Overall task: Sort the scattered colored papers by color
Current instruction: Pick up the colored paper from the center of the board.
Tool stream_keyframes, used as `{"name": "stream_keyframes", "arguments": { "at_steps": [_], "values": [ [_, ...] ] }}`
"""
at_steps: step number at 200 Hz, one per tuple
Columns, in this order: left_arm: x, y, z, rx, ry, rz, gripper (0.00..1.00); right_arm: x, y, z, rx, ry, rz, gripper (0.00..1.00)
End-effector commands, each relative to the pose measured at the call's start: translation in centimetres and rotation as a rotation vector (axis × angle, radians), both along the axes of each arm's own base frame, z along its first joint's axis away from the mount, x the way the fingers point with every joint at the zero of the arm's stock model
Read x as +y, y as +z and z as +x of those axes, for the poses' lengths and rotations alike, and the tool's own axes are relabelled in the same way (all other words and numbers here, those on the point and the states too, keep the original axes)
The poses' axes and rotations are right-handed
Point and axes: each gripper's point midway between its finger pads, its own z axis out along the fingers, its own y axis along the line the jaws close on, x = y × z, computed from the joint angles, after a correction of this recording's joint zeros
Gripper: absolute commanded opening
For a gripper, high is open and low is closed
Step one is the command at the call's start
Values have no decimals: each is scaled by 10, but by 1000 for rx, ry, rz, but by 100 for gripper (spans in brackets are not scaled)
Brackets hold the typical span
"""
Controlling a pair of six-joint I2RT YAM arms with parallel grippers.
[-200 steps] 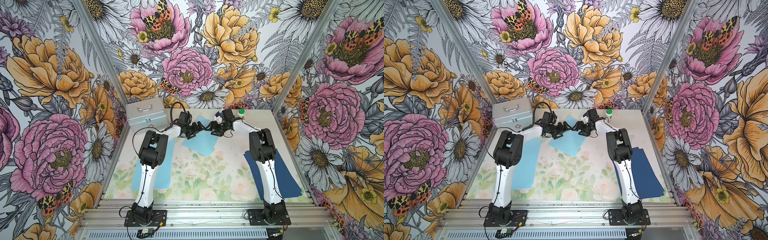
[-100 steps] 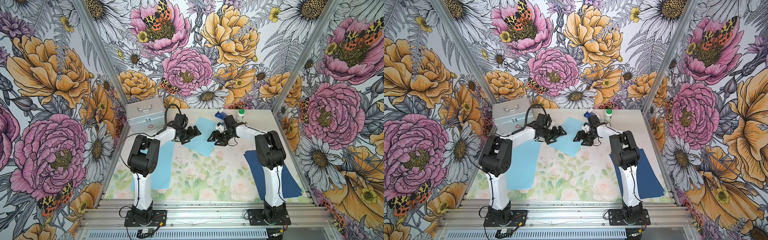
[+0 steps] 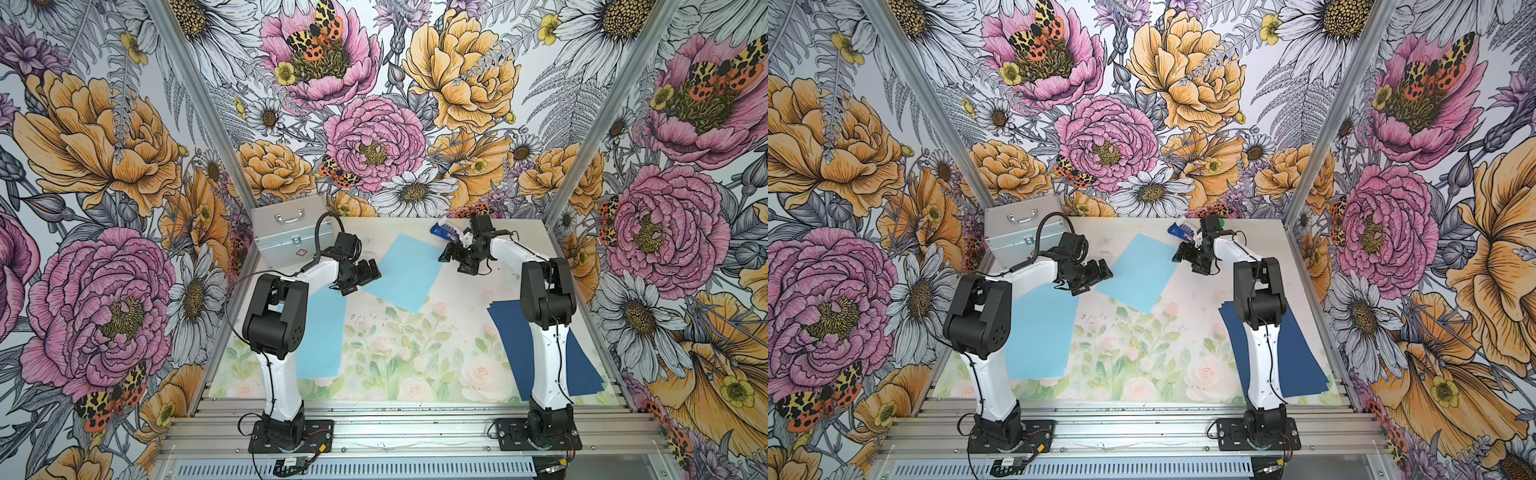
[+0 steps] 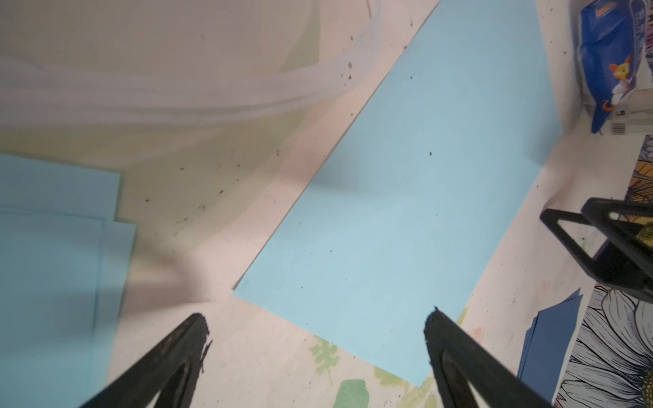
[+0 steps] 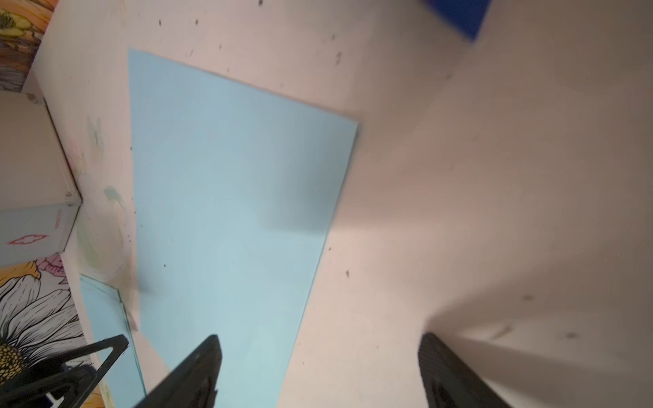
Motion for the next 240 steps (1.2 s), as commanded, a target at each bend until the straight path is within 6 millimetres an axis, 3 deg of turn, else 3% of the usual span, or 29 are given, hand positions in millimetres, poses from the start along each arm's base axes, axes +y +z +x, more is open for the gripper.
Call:
{"name": "stream_keyframes", "arguments": {
  "at_steps": [1,35,68,106,240],
  "values": [
    [5,-9,5,-4,-7,42,98,-6,-31,13,49,-38,-28,94],
    [6,-22,3,29,2,47,98,0,-44,42,63,-83,34,96],
    [5,-30,2,53,6,37,98,13,-53,53,92,-94,95,97],
    [0,-33,2,63,-2,20,98,25,-68,46,140,-71,136,96],
    [-16,-56,0,119,-19,-49,98,68,-62,19,194,73,270,81]
  ]
}}
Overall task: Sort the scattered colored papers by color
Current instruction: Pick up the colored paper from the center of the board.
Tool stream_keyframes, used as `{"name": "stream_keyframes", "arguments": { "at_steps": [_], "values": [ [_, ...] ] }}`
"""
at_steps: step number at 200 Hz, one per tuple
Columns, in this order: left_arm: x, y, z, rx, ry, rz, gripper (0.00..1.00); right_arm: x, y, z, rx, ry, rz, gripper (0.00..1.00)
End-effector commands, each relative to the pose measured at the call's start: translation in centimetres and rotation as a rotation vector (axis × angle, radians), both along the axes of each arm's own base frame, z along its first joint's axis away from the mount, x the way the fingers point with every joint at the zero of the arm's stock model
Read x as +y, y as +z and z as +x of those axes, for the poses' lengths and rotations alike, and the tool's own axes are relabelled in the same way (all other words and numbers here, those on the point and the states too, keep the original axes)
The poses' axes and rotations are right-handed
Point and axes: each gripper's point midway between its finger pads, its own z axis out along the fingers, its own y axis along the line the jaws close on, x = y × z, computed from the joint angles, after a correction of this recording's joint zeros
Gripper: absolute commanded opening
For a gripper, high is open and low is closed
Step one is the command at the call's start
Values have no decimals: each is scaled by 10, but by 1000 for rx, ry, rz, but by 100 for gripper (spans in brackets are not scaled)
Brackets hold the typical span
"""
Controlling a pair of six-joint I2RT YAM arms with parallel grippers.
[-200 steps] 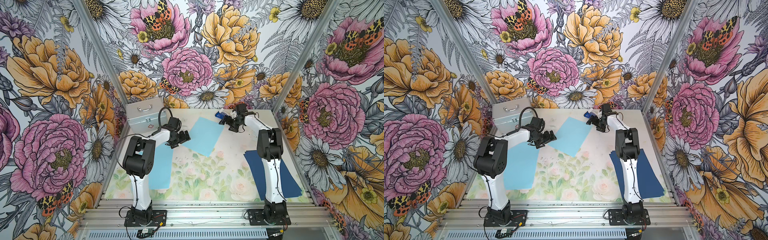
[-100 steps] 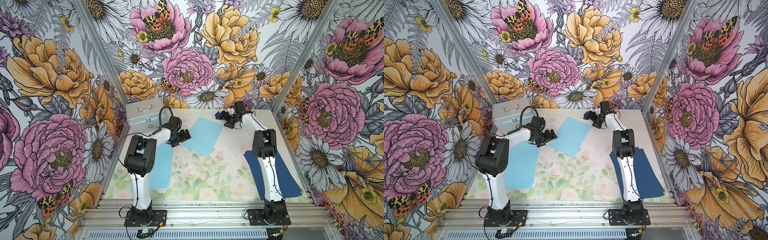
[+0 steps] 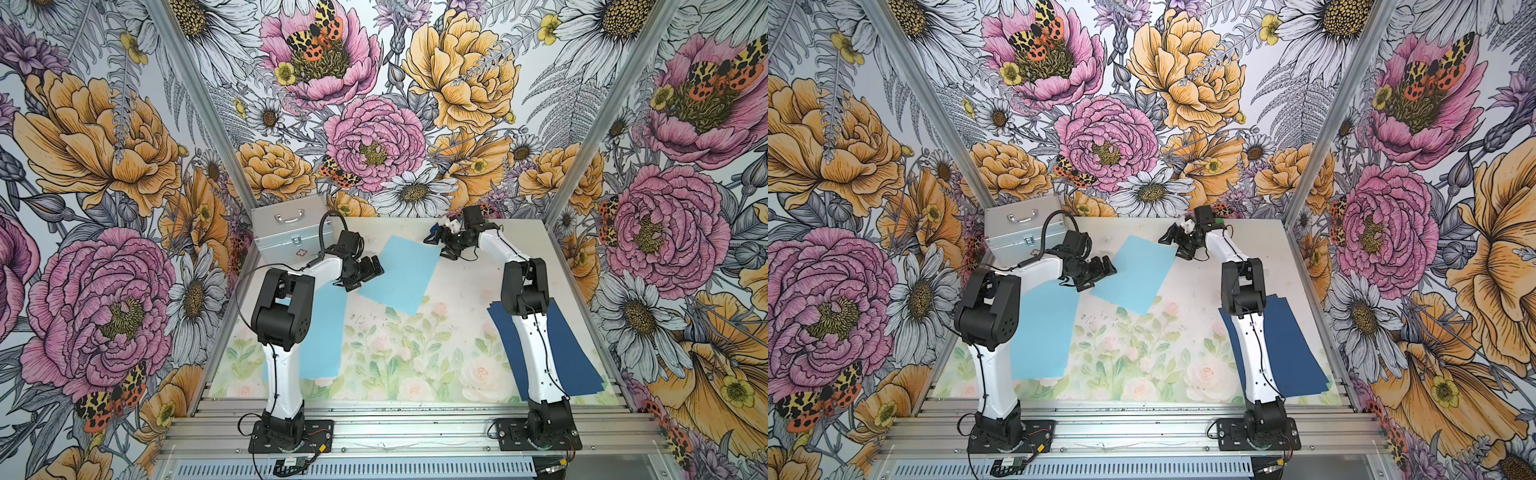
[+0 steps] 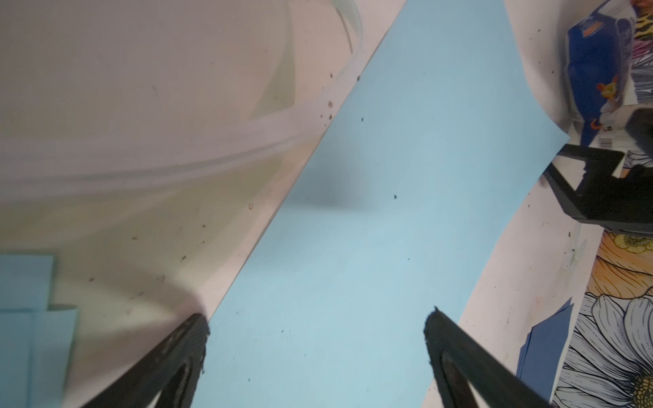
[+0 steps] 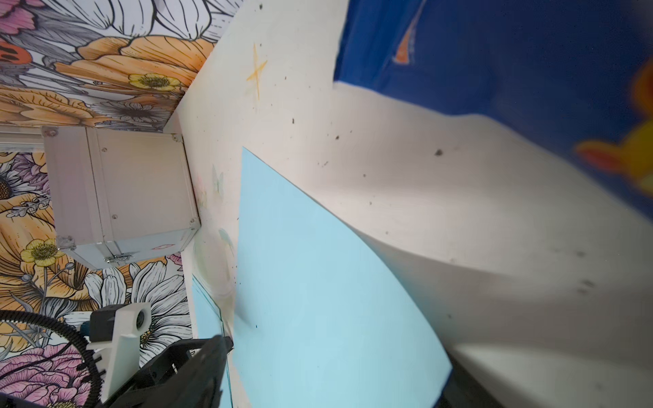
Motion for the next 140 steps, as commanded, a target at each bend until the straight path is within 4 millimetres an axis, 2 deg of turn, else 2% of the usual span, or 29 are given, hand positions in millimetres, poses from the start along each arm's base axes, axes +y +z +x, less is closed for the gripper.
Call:
{"name": "stream_keyframes", "arguments": {
  "at_steps": [1,23,65,89,123,140],
  "values": [
    [-4,-45,-23,139,-11,-11,98,8,-68,-43,226,31,-41,81],
    [-5,-45,-23,140,-9,-15,98,10,-68,-50,227,47,-50,77],
    [-5,-46,-24,142,-9,-17,98,-3,-55,-64,182,55,-145,60],
    [-6,-46,-24,140,-12,-16,98,-9,-44,-65,136,51,-182,40],
    [-9,-46,-25,140,-15,-17,98,-7,-34,-60,96,55,-190,0],
    [-9,-43,-26,135,-17,-17,98,-8,-26,-59,58,65,-219,0]
  ]
}}
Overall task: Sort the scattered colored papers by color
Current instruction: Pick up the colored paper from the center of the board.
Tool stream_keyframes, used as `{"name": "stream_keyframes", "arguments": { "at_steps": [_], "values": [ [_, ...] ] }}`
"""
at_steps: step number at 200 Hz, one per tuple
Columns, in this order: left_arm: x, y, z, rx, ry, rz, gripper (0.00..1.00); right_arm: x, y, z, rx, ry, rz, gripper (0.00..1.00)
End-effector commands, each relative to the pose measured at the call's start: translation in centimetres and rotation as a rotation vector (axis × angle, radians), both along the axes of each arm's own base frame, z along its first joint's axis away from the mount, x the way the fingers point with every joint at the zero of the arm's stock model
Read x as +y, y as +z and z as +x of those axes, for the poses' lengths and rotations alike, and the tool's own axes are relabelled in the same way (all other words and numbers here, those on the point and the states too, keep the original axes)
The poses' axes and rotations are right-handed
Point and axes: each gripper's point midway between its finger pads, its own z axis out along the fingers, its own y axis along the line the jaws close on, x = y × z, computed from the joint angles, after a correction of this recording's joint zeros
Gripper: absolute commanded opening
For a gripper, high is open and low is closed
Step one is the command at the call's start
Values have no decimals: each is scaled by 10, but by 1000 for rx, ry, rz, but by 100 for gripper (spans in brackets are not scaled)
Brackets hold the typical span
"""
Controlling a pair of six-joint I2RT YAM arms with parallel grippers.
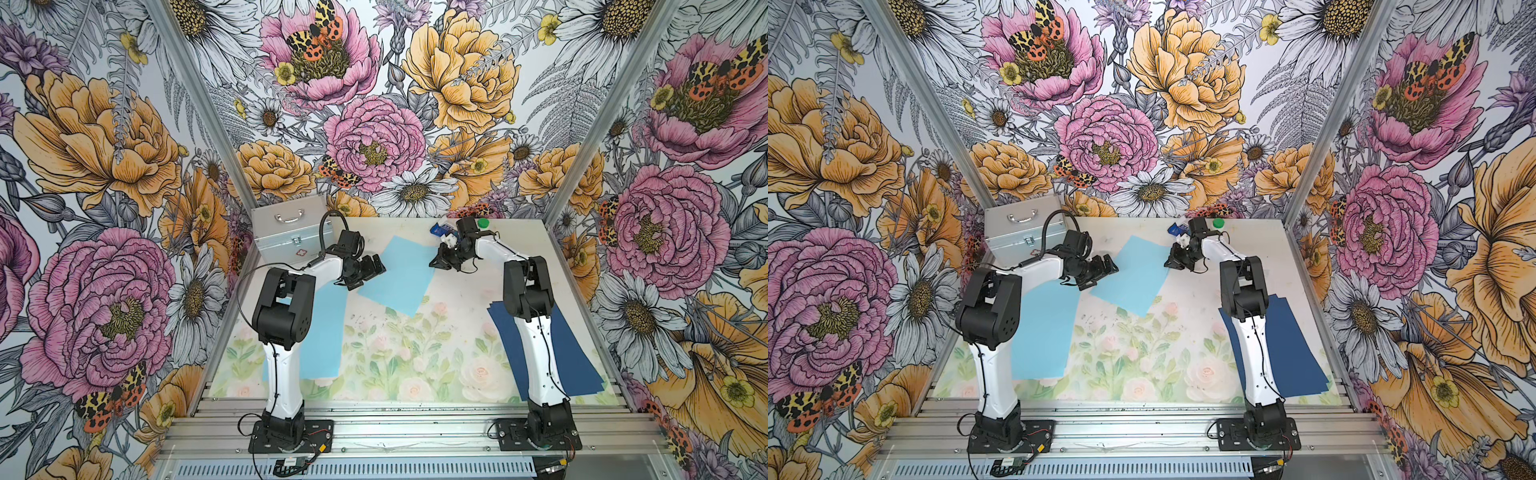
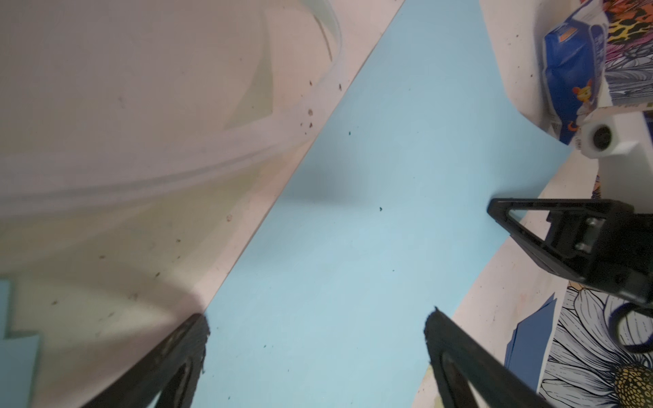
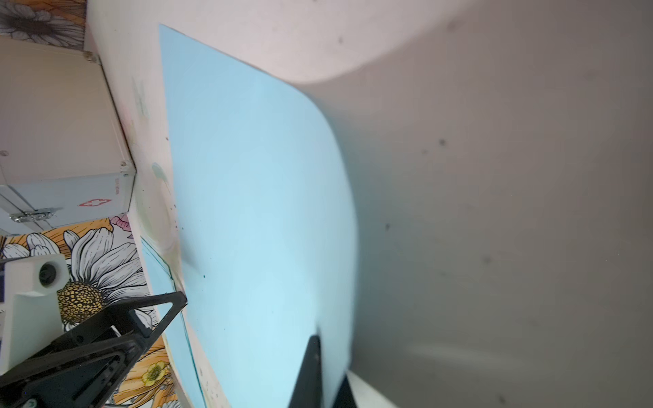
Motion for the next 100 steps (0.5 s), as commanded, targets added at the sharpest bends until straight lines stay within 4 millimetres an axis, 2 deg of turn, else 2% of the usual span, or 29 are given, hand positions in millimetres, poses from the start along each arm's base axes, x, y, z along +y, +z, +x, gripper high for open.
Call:
{"name": "stream_keyframes", "arguments": {
  "at_steps": [1,26,70,100],
  "values": [
    [-3,-44,-31,148,-12,17,98,-9,1,-5,-29,6,-104,0],
    [3,-31,-30,122,-4,15,98,-12,25,-5,-100,27,-131,0],
    [17,14,-27,21,15,11,98,-22,91,-12,-303,82,-252,0],
    [28,42,-34,-38,35,9,98,-33,122,-22,-400,105,-396,0]
  ]
}}
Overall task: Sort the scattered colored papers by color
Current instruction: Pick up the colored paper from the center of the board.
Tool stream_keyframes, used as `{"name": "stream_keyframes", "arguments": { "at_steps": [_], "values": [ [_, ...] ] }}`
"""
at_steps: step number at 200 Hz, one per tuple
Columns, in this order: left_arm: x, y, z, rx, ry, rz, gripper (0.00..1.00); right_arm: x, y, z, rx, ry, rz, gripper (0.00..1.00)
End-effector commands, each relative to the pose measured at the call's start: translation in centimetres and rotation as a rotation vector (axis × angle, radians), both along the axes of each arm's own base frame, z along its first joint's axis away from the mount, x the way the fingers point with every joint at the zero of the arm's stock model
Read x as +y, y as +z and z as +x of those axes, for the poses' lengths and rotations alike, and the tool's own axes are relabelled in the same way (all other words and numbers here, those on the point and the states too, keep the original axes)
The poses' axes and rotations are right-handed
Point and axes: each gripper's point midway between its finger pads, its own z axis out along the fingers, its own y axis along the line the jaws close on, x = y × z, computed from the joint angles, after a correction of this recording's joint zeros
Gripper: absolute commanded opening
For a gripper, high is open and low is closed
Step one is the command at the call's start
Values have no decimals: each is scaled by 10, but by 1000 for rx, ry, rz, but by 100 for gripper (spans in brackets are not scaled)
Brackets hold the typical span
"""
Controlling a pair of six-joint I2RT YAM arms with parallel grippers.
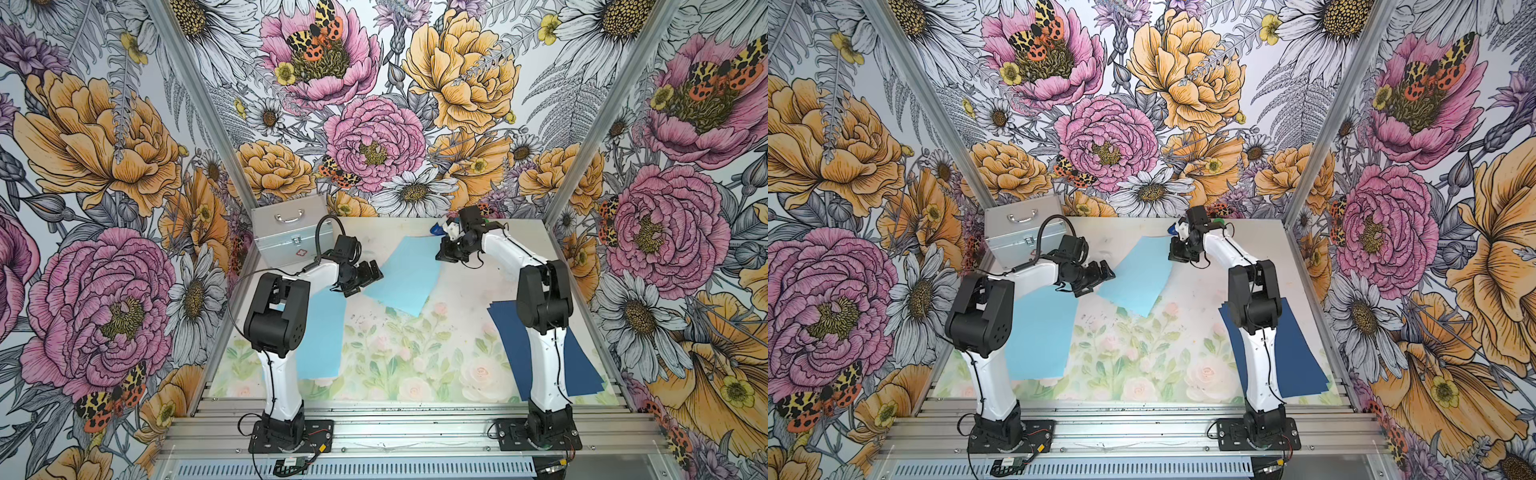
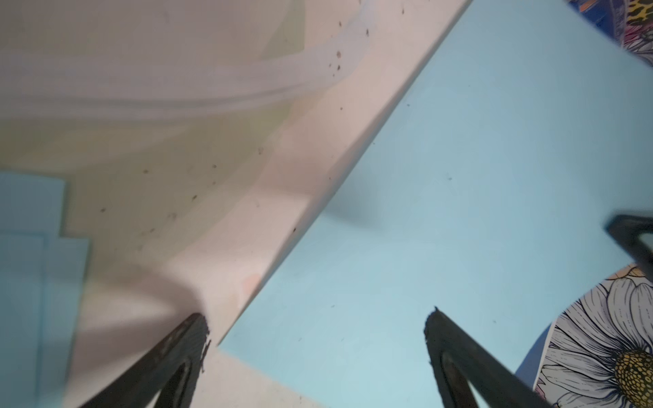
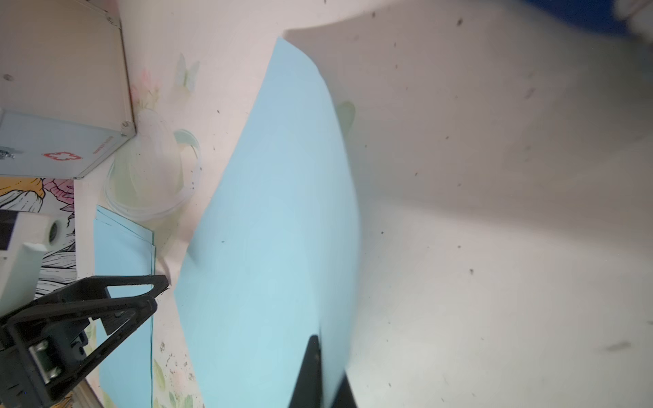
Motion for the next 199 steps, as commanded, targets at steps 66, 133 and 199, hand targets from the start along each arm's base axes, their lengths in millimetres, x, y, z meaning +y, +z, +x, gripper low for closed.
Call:
{"name": "stream_keyframes", "arguments": {
  "at_steps": [66,133,199],
  "values": [
    [49,87,-41,-175,89,21,98,-1,104,-28,-393,87,-529,0],
    [101,139,-85,-311,233,27,98,110,179,-91,-717,315,-699,0],
    [158,175,-128,-427,430,0,98,241,237,-192,-896,658,-346,0]
  ]
}}
